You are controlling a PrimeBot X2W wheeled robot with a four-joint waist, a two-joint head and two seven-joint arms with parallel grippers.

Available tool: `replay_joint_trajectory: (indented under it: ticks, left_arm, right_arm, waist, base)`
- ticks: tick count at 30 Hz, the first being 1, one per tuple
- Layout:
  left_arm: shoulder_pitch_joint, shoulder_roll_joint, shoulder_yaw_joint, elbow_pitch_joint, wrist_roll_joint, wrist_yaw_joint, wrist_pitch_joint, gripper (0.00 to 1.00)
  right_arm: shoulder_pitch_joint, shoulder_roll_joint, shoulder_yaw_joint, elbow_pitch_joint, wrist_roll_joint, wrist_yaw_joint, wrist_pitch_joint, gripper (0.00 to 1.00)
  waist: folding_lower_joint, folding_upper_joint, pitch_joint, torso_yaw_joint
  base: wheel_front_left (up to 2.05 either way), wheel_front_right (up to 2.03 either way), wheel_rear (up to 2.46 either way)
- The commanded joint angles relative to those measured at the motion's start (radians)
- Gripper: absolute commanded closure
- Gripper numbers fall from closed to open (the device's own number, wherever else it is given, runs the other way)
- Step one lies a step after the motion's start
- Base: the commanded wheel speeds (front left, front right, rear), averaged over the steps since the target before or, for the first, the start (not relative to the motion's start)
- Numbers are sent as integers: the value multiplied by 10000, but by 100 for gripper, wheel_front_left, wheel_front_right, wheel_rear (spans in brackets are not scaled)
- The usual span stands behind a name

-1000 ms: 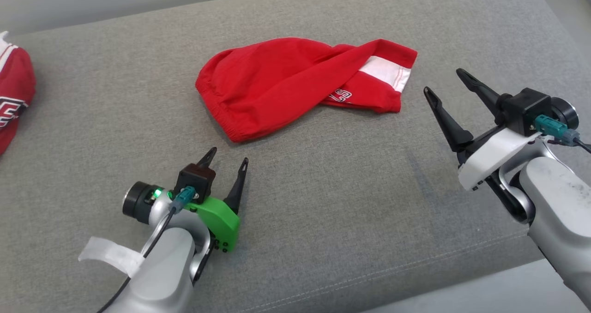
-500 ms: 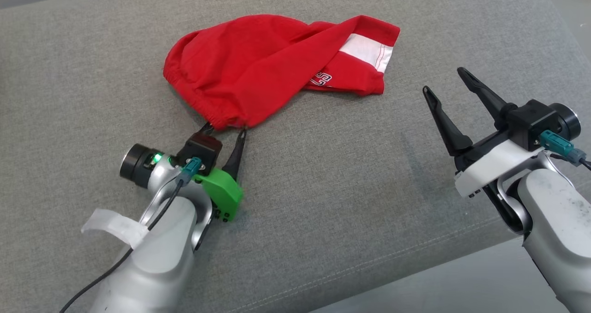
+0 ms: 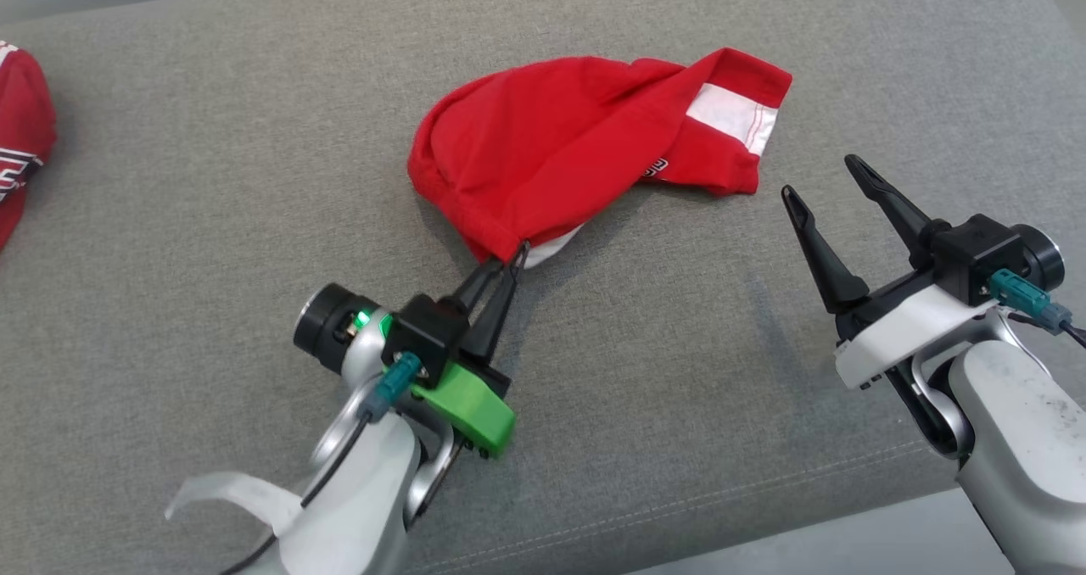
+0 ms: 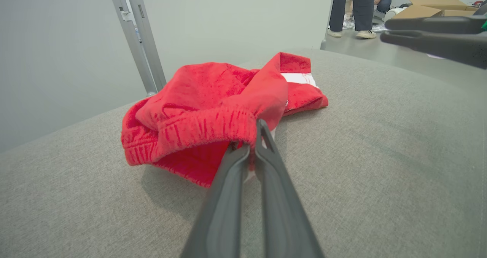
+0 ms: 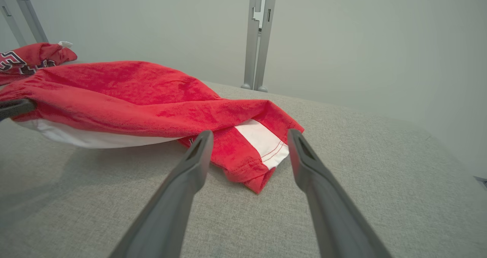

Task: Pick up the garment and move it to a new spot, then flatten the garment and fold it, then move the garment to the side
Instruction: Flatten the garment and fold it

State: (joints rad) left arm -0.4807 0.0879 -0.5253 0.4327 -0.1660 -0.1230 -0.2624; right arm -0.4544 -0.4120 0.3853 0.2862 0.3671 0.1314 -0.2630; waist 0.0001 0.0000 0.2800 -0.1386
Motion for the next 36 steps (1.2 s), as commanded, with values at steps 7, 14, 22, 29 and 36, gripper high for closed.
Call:
replay_joint_trajectory:
  ticks: [7,14,22,29,36]
  left_arm:
    - [2353,258,-472,-2721,-852,18,707,100]
    - [3064,679,38,-4245,-1924,184,1974,100]
    - [1480,565,754,-2588,-2811,95,2633,100]
    - [-421,800,1411,264,-3127,184,2861,100]
    - [-1551,1382,1887,2677,-3323,114,2722,100]
  right_arm:
    - [524,62,-204,24,7,-13,-14,0]
    - [638,90,-250,-109,-62,-13,129,0]
    - [418,41,41,-258,-4,-13,206,0]
    - [113,101,350,-394,83,-13,227,0]
    - [-169,129,399,-453,23,-13,144,0]
  waist:
    - [-1,0,-786,823]
    - [-1,0,-904,912]
    - [-1,0,-695,479]
    - [-1,0,-243,-242]
    - [-1,0,302,-756]
  base:
    - [0,0,0]
    - [0,0,0]
    - [0,0,0]
    - [0,0,0]
    - [0,0,0]
